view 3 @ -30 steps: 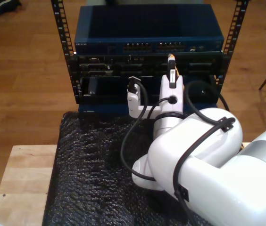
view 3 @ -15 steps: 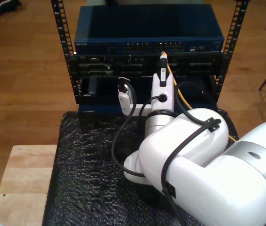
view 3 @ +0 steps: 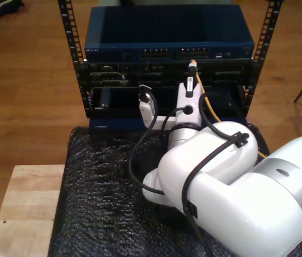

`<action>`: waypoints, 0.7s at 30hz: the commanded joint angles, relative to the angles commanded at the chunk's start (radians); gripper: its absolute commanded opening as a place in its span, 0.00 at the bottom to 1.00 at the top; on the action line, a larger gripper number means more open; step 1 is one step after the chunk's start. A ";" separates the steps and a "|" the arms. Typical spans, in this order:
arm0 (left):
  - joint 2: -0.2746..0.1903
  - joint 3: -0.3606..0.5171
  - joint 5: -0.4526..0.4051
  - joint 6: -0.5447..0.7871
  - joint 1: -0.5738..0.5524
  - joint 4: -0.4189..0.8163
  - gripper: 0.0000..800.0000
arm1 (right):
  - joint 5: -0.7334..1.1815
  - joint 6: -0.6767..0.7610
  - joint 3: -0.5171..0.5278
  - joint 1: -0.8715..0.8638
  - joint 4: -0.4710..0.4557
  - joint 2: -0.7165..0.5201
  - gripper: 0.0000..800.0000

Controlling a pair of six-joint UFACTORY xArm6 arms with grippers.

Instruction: Grab the cable and plug it in

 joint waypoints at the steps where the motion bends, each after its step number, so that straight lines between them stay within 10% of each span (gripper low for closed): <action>1: 0.000 0.000 0.000 0.000 0.000 -0.002 1.00 | 0.002 0.000 0.002 -0.006 0.000 0.002 0.00; 21: 0.000 0.000 0.000 0.000 0.000 0.000 1.00 | 0.040 0.117 0.006 -0.092 -0.057 0.002 0.00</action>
